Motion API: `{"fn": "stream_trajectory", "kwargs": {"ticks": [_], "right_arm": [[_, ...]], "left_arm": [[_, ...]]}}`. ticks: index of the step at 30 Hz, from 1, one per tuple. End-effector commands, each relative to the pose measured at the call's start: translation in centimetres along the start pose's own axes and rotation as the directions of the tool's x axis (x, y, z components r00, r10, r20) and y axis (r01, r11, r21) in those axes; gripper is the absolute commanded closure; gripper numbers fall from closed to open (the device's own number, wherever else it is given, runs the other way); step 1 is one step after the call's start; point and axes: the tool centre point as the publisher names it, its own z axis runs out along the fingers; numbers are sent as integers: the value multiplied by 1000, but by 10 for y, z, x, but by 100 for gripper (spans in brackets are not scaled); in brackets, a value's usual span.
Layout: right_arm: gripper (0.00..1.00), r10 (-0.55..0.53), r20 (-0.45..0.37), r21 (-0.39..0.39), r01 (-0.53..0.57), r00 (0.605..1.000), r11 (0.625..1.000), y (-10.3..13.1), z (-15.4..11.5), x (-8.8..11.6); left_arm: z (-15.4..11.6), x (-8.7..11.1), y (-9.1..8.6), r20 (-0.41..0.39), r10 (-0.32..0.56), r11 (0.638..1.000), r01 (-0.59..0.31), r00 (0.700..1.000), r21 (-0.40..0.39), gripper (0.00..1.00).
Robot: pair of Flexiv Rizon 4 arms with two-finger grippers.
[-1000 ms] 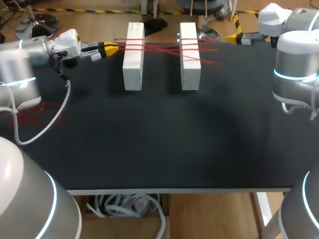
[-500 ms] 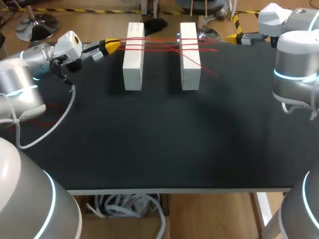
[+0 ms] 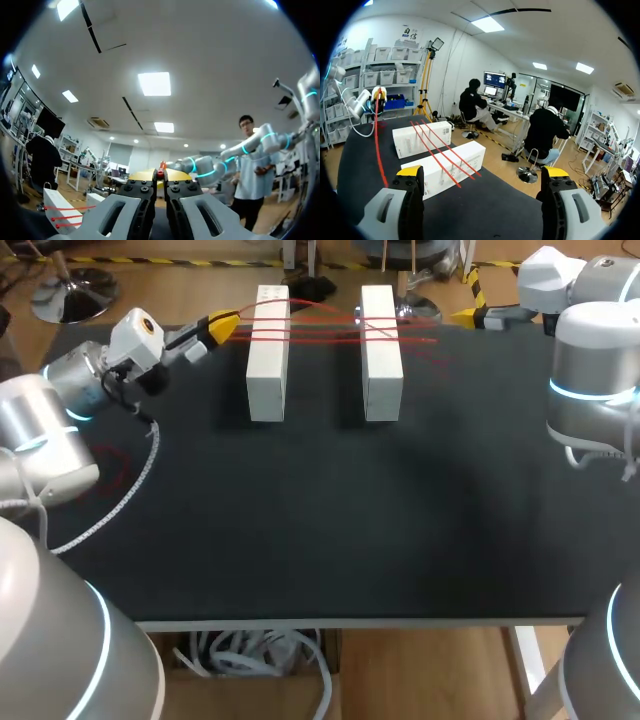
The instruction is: Grab the tape and strap the tape.
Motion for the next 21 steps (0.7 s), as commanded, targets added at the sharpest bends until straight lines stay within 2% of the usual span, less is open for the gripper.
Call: {"fn": "stream_trajectory", "kwargs": {"ticks": [1, 6, 12, 21], "right_arm": [[0, 0, -2, 0, 0, 1000, 1000, 0, 0, 0], [0, 0, -2, 0, 0, 1000, 1000, 0, 0, 0], [0, 0, -2, 0, 0, 1000, 1000, 0, 0, 0], [0, 0, -2, 0, 0, 1000, 1000, 0, 0, 0]], "left_arm": [[4, 11, -7, 68, 20, 999, -23, 997, 39, 100], [13, 21, -21, 33, 56, 996, -58, 998, 71, 100], [13, 31, -28, 14, 93, 989, -94, 996, 115, 100], [14, 41, -37, -10, 157, 979, -155, 987, 135, 100]]}}
